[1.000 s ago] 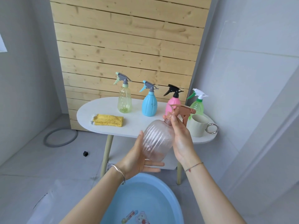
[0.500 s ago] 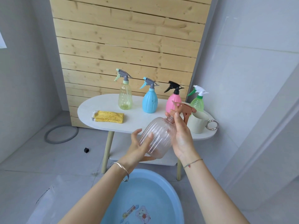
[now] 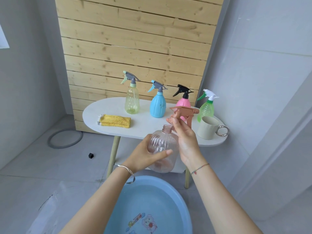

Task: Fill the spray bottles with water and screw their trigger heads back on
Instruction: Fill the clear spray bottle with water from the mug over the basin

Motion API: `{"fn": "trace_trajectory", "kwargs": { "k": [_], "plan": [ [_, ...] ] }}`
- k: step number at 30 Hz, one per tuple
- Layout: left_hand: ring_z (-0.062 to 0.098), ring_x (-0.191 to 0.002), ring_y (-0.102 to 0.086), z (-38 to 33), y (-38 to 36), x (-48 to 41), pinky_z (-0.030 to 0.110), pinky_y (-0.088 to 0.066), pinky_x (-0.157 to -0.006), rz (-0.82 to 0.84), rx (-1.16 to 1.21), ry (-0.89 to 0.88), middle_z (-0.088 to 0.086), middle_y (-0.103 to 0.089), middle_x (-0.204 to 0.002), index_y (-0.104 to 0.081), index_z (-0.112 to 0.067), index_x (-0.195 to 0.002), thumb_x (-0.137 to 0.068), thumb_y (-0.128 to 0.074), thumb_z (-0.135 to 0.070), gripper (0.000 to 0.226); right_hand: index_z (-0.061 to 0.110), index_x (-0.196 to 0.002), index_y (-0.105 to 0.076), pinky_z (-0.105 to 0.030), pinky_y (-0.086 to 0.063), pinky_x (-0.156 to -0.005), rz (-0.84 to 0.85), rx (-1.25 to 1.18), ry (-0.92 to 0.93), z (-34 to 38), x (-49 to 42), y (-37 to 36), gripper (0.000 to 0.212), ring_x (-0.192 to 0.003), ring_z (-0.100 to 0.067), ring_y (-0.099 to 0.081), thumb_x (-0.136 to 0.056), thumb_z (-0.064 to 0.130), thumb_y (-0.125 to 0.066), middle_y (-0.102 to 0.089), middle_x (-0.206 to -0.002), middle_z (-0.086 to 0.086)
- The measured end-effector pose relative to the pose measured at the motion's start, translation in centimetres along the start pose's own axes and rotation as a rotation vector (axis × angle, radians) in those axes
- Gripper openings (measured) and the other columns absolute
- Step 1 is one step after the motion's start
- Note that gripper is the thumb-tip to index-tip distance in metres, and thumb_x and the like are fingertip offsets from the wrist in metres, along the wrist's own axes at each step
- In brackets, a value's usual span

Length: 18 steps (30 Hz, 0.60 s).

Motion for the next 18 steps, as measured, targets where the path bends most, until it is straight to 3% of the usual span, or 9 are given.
{"fn": "trace_trajectory", "kwargs": {
  "k": [4,7,12,15,18],
  "plan": [
    [-0.004,-0.108,-0.059,0.6,0.8,-0.2,0.014,-0.047,-0.091,0.097,-0.039,0.052,-0.012,-0.062,-0.122,-0.045,-0.029,-0.128,-0.068,-0.083,-0.044,0.072,0.038,-0.101,-0.068,-0.028,-0.04,-0.093,-0.061,-0.004,0.054,2.5,-2.4,0.7,0.026,-0.104,-0.008,-0.057,-0.08,0.051,-0.059,-0.062,-0.123,0.009],
    [0.001,-0.111,-0.06,0.9,1.5,-0.3,0.025,-0.049,-0.097,0.111,-0.036,0.059,-0.013,-0.062,-0.122,-0.046,-0.034,-0.127,-0.059,-0.081,-0.052,0.079,0.038,-0.094,-0.069,-0.028,-0.039,-0.088,-0.067,-0.027,0.11,5.4,-4.8,0.9,0.014,-0.106,-0.013,-0.057,-0.09,0.043,-0.057,-0.067,-0.105,0.009],
    [0.0,-0.109,-0.06,0.9,3.5,-1.1,0.021,-0.05,-0.092,0.015,-0.016,0.05,-0.014,-0.063,-0.12,-0.047,-0.037,-0.122,-0.056,-0.08,-0.057,0.077,0.03,-0.096,-0.06,-0.02,-0.046,-0.084,-0.028,-0.088,0.139,9.6,-8.7,0.4,0.014,-0.098,-0.007,-0.06,-0.097,0.036,-0.048,-0.06,-0.1,0.004],
    [0.0,-0.109,-0.06,1.8,4.3,-1.4,0.02,-0.05,-0.091,-0.012,-0.048,0.072,-0.014,-0.062,-0.121,-0.045,-0.031,-0.129,-0.054,-0.081,-0.06,0.088,0.021,-0.088,-0.059,-0.025,-0.051,-0.089,-0.011,-0.09,0.157,10.5,-10.9,0.7,0.018,-0.088,-0.011,-0.058,-0.097,0.032,-0.049,-0.057,-0.09,0.002],
    [-0.006,-0.106,-0.06,2.0,4.7,-1.6,0.011,-0.049,-0.08,-0.048,-0.029,0.075,-0.014,-0.062,-0.119,-0.044,-0.028,-0.13,-0.062,-0.083,-0.054,0.083,0.009,-0.1,-0.066,-0.032,-0.051,-0.088,0.073,0.191,0.104,8.6,-13.2,1.0,0.037,-0.08,-0.012,-0.056,-0.093,0.043,-0.054,-0.058,-0.087,0.001]
  ]
}}
Point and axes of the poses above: each hand's wrist, its own x-axis away from the middle knuckle, its own y-axis out of the back of the hand, z = x × y, the point moved 5 cm from there along -x, towards the middle knuckle
